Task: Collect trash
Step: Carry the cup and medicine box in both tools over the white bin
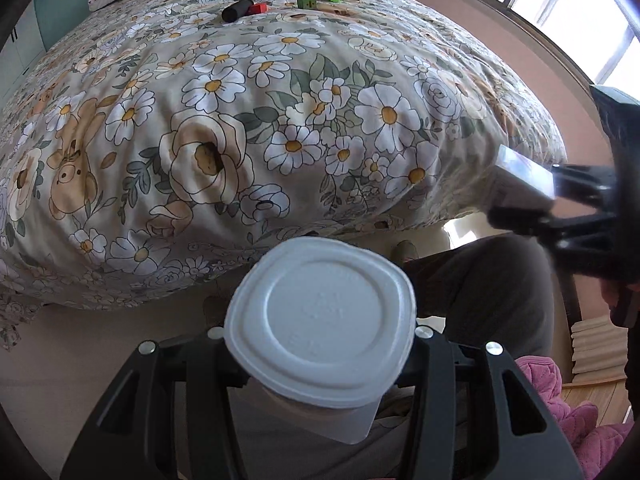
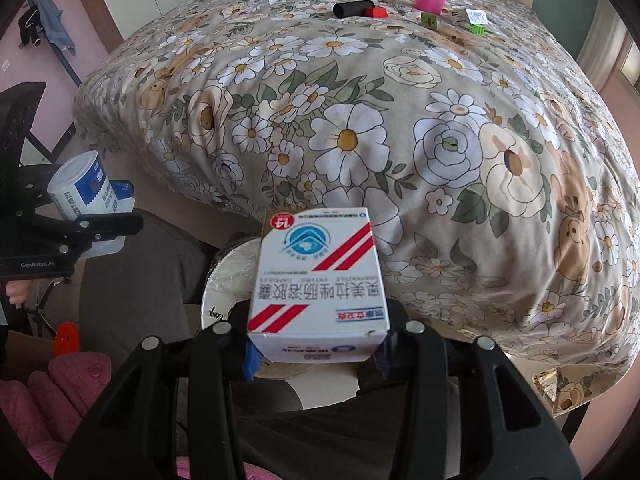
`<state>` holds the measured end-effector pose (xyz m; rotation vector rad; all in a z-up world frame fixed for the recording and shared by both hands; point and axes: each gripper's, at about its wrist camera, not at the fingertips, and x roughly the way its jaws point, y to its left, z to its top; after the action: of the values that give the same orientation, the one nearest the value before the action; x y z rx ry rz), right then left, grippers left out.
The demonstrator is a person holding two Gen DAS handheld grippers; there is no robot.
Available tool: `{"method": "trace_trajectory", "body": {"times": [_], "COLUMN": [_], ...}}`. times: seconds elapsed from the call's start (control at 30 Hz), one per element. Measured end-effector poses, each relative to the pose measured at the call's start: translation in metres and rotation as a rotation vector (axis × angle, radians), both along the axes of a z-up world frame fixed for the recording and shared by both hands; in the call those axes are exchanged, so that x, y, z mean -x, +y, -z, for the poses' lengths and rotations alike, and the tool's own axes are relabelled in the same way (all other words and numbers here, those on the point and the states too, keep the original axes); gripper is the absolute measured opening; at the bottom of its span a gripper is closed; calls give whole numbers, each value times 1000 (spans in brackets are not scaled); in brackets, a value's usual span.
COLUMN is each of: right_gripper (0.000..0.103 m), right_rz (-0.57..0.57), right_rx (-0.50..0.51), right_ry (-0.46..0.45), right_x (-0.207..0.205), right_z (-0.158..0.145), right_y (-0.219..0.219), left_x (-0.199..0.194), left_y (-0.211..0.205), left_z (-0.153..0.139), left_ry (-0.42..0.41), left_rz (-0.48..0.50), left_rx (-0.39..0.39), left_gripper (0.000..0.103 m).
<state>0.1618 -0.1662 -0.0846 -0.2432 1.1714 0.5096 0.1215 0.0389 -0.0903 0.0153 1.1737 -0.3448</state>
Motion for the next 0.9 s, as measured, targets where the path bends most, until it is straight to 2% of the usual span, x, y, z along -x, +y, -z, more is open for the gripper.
{"method": "trace_trajectory", "body": {"times": [0.13,0.43,0.73,0.9], "right_gripper": [44,44,44,44], "right_rz": [-15,-78,-88,-69], "right_rx": [9,77,108,121], "right_ry": [79,229,398,455], "right_x": [5,12,12,7], "right_z": [41,123,199,230], "right_y": [9,35,57,64], "left_x": [1,-6,-24,-36], "left_y": [-5,-15,-27,-30], "left_z": [42,118,172,196], "left_ry": [94,243,380,425], "left_rz": [5,-16,-52,-96], "left_rx": [12,7,-9,-4], "left_gripper": [50,50,50,50]}}
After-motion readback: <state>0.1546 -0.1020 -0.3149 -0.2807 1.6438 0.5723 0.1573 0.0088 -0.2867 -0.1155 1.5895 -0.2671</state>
